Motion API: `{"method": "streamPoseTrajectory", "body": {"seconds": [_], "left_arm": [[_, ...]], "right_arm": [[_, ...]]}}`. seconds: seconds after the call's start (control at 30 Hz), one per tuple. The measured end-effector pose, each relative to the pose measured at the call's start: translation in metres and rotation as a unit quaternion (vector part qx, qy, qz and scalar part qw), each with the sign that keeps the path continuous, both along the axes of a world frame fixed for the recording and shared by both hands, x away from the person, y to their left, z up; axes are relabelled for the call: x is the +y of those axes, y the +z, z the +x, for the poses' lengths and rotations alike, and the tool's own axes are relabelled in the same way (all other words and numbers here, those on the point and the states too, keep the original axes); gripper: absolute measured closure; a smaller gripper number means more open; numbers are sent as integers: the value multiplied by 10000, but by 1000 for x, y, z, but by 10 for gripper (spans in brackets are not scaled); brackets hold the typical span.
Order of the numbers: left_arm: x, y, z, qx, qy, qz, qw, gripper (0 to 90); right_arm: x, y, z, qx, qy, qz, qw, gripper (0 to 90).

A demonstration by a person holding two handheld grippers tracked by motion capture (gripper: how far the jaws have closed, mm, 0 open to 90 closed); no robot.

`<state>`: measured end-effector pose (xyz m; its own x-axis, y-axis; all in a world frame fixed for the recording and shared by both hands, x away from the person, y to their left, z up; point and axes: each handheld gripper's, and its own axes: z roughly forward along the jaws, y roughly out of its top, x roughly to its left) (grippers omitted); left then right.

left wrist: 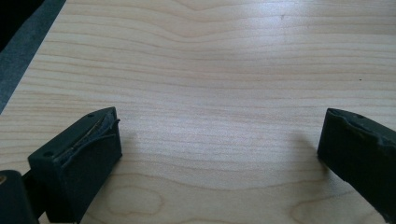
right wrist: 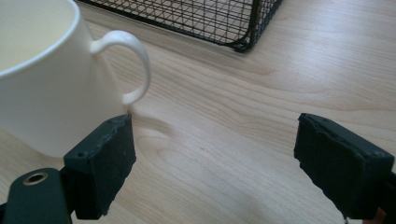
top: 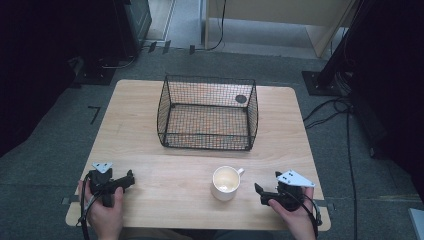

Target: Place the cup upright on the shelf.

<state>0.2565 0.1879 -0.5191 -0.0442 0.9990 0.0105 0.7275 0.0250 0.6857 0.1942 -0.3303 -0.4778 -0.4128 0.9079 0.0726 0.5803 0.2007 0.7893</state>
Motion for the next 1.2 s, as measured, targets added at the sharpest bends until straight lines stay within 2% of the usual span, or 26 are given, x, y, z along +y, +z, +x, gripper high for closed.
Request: {"method": "streamPoseTrajectory", "body": {"seconds": [0.5, 0.8, 1.2], "left_arm": [[0, 0, 0, 1, -1, -1, 10000, 0], [0, 0, 0, 1, 0, 0, 10000, 0], [0, 0, 0, 0, 0, 0, 10000, 0]], "right_arm": [[27, 4, -3, 5, 414, 161, 9990, 117], [35, 8, -6, 30, 612, 288, 9977, 97], [50, 14, -9, 68, 783, 389, 9961, 75]]}}
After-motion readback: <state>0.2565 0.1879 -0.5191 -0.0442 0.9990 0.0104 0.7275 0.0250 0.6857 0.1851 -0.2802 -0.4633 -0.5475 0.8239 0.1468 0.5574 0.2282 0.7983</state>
